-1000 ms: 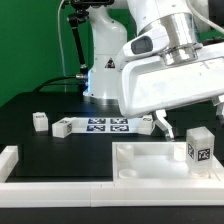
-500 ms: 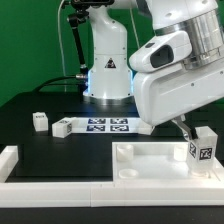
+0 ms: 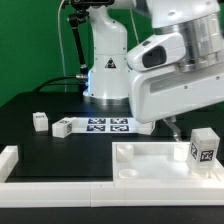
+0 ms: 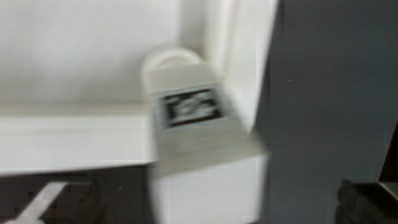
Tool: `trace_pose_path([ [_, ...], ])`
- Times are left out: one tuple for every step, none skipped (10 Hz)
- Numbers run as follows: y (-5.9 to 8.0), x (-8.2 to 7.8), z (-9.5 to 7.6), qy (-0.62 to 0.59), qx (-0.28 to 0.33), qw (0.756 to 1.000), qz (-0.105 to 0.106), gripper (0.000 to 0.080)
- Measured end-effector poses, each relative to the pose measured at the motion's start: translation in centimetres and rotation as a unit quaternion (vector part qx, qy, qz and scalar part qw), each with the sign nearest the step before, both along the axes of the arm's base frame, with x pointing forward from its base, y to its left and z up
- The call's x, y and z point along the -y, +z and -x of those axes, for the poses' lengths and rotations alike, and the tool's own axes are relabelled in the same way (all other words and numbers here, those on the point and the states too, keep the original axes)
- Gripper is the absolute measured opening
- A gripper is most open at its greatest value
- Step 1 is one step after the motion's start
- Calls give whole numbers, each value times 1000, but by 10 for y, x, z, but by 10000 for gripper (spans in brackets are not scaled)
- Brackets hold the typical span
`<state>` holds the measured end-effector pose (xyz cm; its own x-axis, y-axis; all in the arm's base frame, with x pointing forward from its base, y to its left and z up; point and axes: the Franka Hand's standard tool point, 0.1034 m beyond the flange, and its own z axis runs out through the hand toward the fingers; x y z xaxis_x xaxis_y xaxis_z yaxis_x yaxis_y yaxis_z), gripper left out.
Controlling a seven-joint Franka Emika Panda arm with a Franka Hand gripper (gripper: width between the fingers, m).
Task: Assemble square table
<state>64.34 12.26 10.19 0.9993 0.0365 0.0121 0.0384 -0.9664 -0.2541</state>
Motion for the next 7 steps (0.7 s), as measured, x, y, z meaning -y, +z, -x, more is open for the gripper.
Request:
trace_pose_path([
  [0, 2, 0, 16, 5, 1000, -1, 649],
  [0, 3, 0, 16, 4, 1000, -1, 649],
  [-1, 2, 0, 16, 4, 1000, -1, 649],
  [-2, 3, 0, 16, 3, 1000, -1, 649],
  [-9, 7, 1, 9, -17, 1000, 0, 649],
  [-16, 9, -3, -1, -30, 1000, -1, 649],
  [-18, 4, -4, -2, -31, 1000, -1, 649],
])
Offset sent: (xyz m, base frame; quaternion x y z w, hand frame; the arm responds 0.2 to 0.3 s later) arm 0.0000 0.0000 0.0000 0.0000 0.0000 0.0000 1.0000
